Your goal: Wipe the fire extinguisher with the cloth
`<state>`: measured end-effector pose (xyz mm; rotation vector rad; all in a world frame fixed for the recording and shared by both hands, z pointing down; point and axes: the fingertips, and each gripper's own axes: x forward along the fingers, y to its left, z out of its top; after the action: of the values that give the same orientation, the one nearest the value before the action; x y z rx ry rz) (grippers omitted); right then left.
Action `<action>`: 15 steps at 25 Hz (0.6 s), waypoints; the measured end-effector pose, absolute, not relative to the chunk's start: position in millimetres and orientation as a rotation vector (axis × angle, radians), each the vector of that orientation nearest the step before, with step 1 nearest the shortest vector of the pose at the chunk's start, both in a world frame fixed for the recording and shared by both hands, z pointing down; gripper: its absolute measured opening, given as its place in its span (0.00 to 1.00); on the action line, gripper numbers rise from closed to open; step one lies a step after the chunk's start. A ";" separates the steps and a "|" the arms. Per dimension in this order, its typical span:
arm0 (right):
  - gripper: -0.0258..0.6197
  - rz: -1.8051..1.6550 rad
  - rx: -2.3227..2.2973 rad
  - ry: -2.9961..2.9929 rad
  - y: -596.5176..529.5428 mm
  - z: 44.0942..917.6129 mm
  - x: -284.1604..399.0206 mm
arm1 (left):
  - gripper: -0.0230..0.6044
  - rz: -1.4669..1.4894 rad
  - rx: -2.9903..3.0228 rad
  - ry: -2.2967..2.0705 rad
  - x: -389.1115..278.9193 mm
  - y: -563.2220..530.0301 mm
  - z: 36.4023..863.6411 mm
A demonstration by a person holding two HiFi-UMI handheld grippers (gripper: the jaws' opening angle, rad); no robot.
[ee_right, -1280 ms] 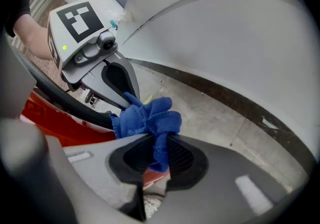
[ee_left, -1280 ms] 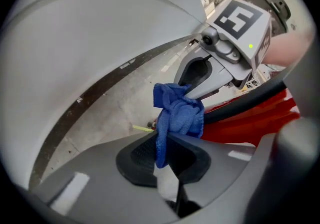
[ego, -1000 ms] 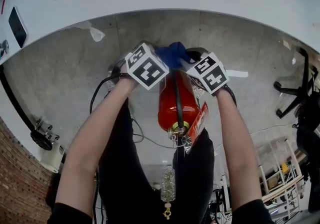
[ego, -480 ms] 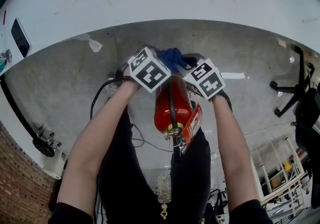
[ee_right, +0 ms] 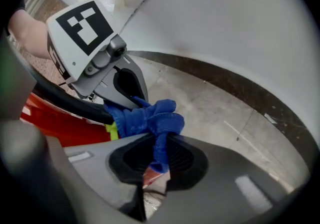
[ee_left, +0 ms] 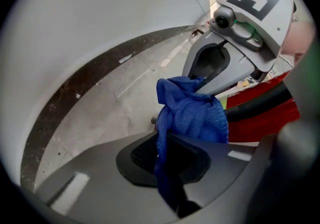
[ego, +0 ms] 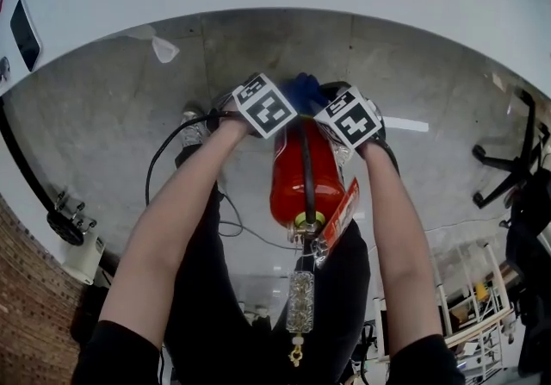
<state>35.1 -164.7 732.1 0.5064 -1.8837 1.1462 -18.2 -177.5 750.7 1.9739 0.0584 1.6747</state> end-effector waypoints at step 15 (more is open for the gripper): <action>0.12 1.244 0.341 -1.778 -155.1 777.8 40.5 | 0.07 1.678 1.996 0.220 -20.7 -167.5 780.2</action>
<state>40.5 -155.1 777.8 0.3412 -1.7778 1.2441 -20.7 -167.5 780.2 1.9959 0.2203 1.6781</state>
